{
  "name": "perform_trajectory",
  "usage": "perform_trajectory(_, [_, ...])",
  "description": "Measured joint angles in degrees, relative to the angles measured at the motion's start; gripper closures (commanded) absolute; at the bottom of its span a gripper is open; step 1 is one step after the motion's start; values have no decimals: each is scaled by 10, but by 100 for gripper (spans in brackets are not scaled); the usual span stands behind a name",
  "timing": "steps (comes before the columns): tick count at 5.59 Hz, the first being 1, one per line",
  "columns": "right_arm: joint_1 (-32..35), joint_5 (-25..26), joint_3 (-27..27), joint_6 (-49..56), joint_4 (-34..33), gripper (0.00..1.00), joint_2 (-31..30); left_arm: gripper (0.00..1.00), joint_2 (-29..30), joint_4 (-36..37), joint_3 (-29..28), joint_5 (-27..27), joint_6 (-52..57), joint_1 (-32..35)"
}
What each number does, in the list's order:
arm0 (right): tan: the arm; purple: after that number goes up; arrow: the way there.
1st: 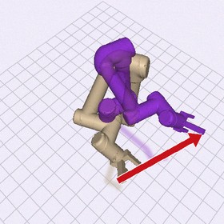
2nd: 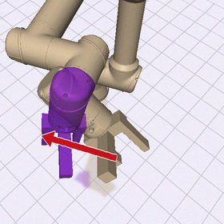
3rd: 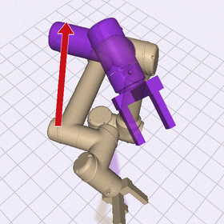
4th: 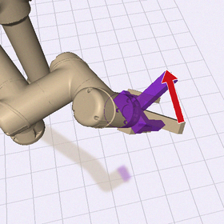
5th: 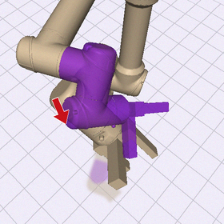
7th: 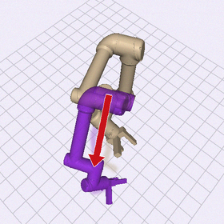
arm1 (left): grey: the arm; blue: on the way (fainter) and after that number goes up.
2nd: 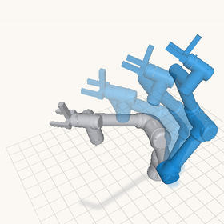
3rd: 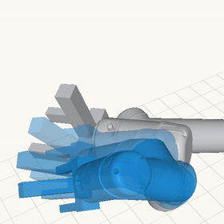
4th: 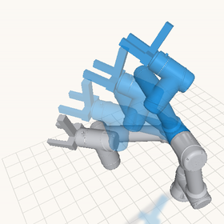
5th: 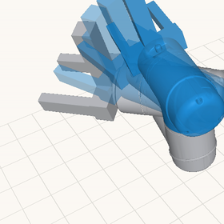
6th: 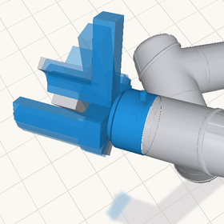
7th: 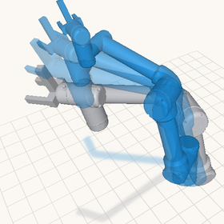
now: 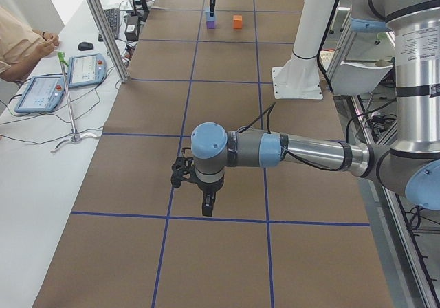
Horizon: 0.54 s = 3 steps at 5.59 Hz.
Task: Place blue block between orange and purple blocks
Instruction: 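Carry the light blue cube with the right gripper toward the purple cube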
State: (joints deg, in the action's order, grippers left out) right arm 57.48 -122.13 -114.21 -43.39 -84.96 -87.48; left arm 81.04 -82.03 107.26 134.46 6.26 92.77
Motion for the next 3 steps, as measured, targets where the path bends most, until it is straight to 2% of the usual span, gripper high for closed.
perform_trajectory(1, [14,-15,4,0,75,100,-82,0,1,-2,0,0,0,0])
perform_trajectory(2, [18,-19,10,-36,143,100,-133,0,1,-6,0,-1,-1,0])
perform_trajectory(3, [14,-18,26,-91,208,100,-153,0,0,-10,0,-1,-1,0])
